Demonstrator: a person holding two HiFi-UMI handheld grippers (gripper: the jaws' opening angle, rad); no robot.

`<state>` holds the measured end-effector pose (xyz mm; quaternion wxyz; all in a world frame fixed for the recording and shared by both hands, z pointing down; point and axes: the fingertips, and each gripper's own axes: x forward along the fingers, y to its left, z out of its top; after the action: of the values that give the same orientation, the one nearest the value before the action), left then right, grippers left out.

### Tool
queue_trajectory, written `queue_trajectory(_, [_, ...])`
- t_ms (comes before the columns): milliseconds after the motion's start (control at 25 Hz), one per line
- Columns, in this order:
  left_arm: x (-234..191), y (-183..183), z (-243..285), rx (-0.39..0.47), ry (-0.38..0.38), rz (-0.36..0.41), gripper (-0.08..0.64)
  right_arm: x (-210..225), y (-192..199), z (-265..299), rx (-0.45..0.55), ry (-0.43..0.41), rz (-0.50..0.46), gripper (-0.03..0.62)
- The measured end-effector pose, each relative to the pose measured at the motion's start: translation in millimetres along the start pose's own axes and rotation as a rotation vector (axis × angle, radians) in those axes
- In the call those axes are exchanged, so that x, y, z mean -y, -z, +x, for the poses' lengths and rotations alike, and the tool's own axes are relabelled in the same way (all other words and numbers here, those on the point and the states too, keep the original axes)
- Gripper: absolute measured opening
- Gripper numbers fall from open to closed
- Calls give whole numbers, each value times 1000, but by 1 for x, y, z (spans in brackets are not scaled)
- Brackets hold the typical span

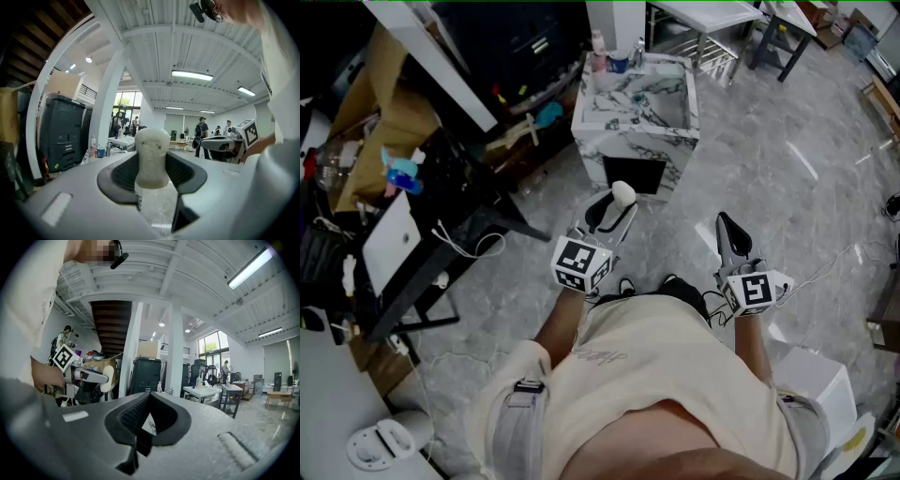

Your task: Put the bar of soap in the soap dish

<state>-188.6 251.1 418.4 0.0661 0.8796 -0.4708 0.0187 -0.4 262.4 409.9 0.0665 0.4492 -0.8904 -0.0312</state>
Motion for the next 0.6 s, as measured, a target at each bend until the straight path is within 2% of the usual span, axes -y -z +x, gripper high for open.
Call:
queue_trajectory(280, [-9,0,-15,4,-13,-8,199,-16,-5,15,16,-17,6,-2])
queue_trajectory(440, [-20,9,-23,-6,-42,-33,199,-29,-5,25,4,-49,-7,-2])
queue_trajectory(600, [-28,19,-25,-21,-48,-61,199,-29,-2,24,-7,-37,-4,-2])
